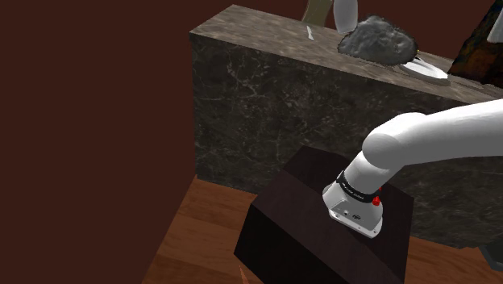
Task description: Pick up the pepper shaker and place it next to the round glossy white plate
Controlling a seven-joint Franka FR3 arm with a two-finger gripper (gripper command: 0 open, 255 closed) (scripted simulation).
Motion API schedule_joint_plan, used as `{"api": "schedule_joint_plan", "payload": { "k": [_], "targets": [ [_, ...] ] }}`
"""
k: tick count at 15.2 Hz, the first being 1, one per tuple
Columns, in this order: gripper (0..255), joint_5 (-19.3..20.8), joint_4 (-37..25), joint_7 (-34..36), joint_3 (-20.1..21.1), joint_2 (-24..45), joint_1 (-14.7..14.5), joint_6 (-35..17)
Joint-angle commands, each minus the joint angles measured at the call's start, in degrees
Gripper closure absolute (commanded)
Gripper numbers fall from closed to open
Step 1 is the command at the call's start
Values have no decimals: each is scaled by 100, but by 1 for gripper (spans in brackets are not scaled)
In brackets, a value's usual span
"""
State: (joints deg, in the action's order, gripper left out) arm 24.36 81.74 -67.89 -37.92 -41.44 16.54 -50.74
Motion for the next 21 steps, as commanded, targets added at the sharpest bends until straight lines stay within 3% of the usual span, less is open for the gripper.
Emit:
{"api": "schedule_joint_plan", "payload": {
  "k": [1,21],
  "targets": [
    [255,157,-24,-198,-109,-83,7,35],
    [255,464,2578,265,-13,-1476,550,-1177]
  ]
}}
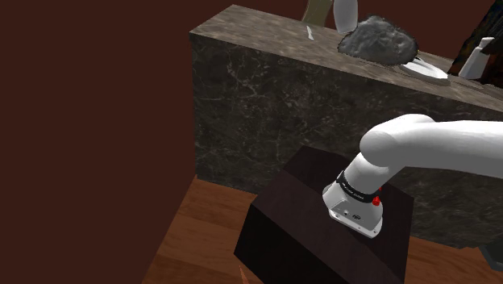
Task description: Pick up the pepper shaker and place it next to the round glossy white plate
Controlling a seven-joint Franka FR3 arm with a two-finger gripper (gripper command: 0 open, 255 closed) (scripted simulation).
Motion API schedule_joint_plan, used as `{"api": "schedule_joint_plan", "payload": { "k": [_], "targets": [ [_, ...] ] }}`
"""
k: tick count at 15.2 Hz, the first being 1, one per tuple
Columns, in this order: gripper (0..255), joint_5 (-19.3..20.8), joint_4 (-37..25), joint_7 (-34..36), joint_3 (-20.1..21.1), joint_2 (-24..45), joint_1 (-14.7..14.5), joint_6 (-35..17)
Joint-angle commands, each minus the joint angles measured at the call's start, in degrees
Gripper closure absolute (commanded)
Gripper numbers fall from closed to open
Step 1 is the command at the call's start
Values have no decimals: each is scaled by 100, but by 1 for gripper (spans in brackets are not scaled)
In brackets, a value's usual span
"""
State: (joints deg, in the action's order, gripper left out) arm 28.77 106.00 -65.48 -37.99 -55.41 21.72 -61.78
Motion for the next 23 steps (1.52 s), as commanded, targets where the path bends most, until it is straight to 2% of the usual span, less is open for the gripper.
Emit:
{"api": "schedule_joint_plan", "payload": {
  "k": [1,11,19,20,23],
  "targets": [
    [255,43,259,38,-17,-136,52,-127],
    [255,281,1269,151,-187,-652,254,-645],
    [255,287,1294,152,-192,-663,262,-659],
    [0,285,1293,152,-190,-663,262,-657],
    [0,285,1294,153,-191,-662,261,-659]
  ]
}}
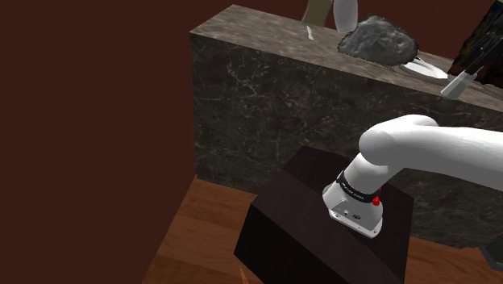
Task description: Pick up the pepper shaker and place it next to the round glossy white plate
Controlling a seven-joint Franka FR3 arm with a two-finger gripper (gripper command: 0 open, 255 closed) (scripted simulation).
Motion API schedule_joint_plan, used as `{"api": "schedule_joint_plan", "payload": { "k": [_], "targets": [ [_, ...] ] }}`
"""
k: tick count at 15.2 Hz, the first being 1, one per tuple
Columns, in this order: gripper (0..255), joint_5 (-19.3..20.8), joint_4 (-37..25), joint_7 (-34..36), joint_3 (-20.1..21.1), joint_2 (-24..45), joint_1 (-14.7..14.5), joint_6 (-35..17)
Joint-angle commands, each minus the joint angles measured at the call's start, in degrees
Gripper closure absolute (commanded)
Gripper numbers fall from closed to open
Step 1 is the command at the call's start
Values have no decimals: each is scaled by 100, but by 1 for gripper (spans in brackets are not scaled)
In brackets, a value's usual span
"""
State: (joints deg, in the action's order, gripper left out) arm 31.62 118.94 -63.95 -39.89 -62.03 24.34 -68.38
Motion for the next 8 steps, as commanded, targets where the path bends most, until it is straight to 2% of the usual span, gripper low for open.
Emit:
{"api": "schedule_joint_plan", "payload": {
  "k": [1,2,6,8],
  "targets": [
    [0,0,2,0,0,0,0,0],
    [0,2,0,-2,-2,-1,0,1],
    [0,-187,-991,-158,118,492,-201,498],
    [0,-187,-991,-158,118,492,-201,497]
  ]
}}
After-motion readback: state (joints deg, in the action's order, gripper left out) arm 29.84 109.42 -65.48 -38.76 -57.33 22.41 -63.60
